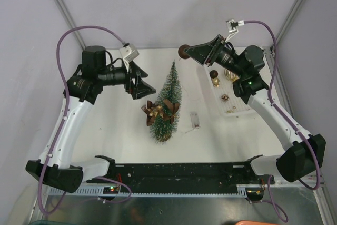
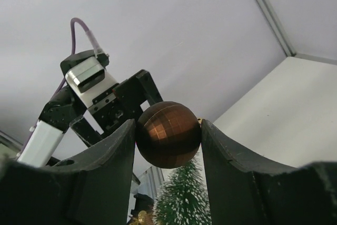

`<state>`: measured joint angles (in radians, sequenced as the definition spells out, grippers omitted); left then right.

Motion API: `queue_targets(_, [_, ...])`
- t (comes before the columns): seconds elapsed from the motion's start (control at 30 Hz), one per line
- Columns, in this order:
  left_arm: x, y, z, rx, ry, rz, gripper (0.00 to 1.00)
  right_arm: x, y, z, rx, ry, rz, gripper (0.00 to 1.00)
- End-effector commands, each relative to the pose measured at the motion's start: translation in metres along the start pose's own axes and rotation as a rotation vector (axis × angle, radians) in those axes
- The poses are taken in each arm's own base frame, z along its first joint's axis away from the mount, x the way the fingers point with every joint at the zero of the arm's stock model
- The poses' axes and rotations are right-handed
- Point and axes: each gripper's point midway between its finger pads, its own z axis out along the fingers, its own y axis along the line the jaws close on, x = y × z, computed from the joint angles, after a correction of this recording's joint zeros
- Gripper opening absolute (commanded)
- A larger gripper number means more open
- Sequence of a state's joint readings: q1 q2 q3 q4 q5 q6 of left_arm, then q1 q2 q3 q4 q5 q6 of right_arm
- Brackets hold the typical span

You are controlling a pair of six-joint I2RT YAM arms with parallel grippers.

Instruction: Decorate the small christmas tree

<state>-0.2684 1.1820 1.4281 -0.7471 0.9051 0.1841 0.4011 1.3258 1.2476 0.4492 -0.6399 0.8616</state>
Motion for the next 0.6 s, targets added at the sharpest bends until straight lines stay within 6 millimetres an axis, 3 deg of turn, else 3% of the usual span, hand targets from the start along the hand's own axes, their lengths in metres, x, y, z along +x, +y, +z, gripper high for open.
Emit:
queue_targets(0.0, [-0.033,-0.007,-0.003,0.025,-0.054,0.053,1.00,-0.015,0.029,0.005,-0.099,-0.039,-0.043,0.39])
queue_targets(0.33, [-0.055,-0.018,0.015,0.114,-0.066,0.050,1.00,-0.014,0.033,0.012,-0.121,-0.048,-0.052,0.38])
queue_targets(0.57, [-0.050,-0.026,0.028,0.159,-0.044,0.042,1.00,-0.007,0.035,0.021,-0.148,-0.037,-0.034,0.38])
